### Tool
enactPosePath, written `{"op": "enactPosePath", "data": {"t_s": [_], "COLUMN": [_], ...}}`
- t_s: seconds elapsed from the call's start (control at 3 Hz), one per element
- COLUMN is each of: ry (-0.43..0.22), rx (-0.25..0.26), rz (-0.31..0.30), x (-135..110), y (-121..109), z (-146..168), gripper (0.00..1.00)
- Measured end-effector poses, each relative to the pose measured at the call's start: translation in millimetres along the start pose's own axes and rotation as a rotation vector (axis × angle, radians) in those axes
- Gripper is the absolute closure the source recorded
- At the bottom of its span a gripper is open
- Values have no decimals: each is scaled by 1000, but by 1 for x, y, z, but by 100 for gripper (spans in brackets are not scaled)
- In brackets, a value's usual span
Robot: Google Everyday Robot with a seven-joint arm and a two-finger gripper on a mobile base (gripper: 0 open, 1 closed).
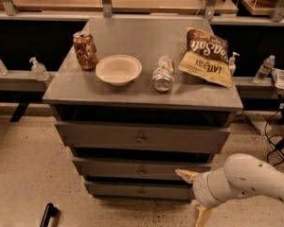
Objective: Open middle drawer
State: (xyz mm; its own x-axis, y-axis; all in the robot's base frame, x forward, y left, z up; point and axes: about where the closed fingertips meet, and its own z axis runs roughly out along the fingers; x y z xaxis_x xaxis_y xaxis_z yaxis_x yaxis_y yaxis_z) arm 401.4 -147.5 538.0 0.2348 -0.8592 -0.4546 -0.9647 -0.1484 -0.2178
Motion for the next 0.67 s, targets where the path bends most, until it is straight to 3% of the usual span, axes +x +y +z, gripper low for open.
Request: {"op": "enactPosePath", "data": {"t_s": [0.33,0.67], "ry": [74,180], "rx": [75,176], "rz": [22,50], "x": [23,54], "y": [-7,-37], "z": [26,46], "gripper": [0,0]}}
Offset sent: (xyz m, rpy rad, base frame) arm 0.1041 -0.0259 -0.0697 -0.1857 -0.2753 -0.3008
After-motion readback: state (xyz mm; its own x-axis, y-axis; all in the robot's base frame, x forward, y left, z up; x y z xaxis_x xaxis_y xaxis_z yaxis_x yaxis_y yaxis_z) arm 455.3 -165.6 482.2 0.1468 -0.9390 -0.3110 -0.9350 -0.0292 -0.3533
